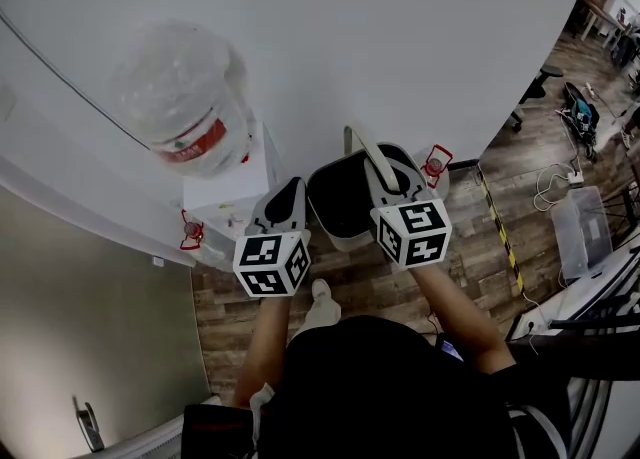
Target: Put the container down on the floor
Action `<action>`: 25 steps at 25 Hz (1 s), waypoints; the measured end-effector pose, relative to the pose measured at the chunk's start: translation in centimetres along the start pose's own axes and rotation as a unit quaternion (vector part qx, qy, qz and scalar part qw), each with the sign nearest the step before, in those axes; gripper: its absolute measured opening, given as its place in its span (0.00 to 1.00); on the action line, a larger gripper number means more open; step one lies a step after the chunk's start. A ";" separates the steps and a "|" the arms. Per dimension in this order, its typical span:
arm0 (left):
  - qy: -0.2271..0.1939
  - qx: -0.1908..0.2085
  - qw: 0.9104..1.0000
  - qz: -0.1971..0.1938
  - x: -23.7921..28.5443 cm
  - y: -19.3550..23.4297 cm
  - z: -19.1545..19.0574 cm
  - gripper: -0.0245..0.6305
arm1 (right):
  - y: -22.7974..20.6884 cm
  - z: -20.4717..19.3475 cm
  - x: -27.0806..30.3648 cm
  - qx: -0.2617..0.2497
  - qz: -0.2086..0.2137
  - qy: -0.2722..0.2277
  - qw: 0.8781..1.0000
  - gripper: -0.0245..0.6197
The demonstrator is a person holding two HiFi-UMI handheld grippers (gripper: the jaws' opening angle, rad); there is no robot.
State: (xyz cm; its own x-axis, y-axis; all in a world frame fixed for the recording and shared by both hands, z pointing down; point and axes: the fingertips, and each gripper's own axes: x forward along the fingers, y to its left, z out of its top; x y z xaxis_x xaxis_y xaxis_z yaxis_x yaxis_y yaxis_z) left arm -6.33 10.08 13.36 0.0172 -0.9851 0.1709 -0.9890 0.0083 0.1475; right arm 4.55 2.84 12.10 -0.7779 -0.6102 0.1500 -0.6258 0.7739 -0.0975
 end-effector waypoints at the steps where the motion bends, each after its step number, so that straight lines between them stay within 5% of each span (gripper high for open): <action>1: 0.001 -0.001 1.000 -0.001 0.5 0.7 0.2 0.06 | 0.0 0.2 0.9 0.000 0.000 0.001 1.000 0.08; 25: 0.038 -0.025 0.996 -0.078 10.4 10.4 1.0 0.06 | -0.8 0.5 13.8 0.017 -0.073 0.030 0.997 0.08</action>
State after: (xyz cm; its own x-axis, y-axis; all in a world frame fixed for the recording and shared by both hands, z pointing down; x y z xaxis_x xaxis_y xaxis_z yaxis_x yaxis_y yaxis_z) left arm -16.54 -0.23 15.71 0.1825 -0.9592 0.2159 -0.9650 -0.1326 0.2264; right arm -5.73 -6.27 13.74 -0.6738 -0.7045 0.2228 -0.7349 0.6702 -0.1037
